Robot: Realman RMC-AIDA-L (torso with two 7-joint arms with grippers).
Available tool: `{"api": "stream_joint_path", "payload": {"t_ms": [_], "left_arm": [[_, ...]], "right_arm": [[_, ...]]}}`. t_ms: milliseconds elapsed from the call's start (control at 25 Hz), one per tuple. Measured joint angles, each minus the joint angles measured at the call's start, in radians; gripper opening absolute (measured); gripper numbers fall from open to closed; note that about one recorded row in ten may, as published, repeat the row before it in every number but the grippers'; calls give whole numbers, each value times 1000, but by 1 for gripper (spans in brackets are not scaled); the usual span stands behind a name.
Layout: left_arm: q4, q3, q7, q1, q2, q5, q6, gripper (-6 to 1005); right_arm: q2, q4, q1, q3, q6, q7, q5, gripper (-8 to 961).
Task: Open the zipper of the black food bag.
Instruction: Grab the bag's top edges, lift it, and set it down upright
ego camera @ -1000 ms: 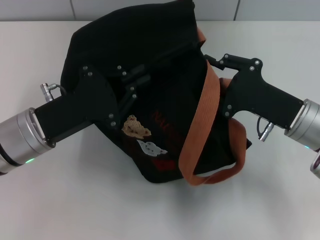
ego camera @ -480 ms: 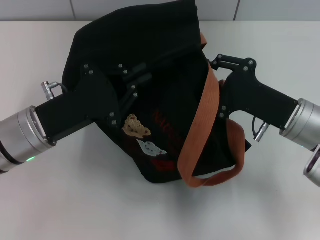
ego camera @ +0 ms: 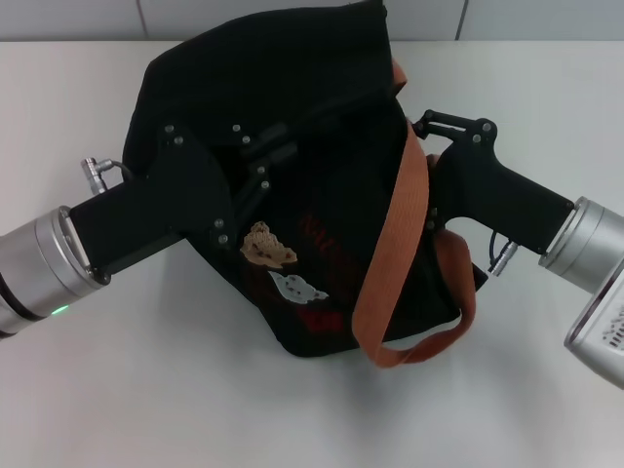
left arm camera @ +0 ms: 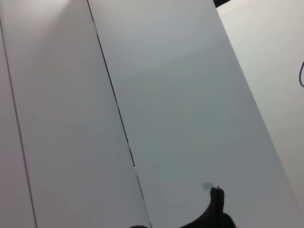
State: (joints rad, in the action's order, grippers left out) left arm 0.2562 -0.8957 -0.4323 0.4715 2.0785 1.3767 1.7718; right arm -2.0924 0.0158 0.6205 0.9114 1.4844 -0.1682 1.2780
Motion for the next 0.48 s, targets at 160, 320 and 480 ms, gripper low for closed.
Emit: {"api": "stream_joint_path", "payload": {"t_ms": [160,320,480], "left_arm": [[-1,0,0,1,0,0,4,91],[-6,0,0,2,1,1,6,91],[-7,0,0,2,1,1,7,91]], "right_arm": [[0,-25,8,-1,17,-34,1,357],[0,-43,12,0,56,-68,3,357],[0,-50,13,5,99,-61,6,356]]}}
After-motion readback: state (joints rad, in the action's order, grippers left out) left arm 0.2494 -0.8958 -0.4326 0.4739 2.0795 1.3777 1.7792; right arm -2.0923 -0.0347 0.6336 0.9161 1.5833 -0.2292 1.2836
